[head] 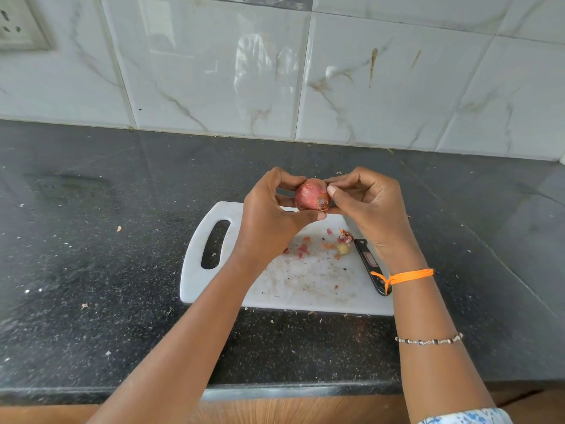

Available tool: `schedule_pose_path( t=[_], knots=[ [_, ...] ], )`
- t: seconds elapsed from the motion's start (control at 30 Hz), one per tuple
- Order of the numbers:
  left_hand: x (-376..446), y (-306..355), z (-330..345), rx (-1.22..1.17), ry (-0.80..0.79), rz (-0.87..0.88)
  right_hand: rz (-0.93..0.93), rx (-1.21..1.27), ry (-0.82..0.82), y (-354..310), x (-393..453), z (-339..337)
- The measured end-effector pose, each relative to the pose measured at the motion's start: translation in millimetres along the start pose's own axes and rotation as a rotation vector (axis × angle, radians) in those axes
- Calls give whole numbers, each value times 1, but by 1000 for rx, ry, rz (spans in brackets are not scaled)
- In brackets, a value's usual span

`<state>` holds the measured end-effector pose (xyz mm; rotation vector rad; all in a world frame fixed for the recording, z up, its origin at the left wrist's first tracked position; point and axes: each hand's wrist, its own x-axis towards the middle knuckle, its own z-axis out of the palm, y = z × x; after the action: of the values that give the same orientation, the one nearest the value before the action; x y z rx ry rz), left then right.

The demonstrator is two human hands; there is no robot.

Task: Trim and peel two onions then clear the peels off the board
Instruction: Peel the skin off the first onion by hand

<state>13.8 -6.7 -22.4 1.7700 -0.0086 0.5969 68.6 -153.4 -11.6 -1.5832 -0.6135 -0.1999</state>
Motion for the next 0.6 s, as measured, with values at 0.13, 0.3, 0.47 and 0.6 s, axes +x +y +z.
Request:
schedule_pose_path(
  t=[0.13, 0.3, 0.47, 0.6],
  knots=[
    [0, 1, 0, 15, -5, 6, -15, -2, 8, 1, 0, -1],
    [0, 2, 0, 16, -4, 1, -35, -12, 21, 2, 1, 0],
    [-1, 1, 0, 5, -15, -7, -13, -18, 36, 1, 0, -1],
    [-1, 1, 0, -19, -32, -13, -44, -88, 43, 0, 0, -2]
  ],
)
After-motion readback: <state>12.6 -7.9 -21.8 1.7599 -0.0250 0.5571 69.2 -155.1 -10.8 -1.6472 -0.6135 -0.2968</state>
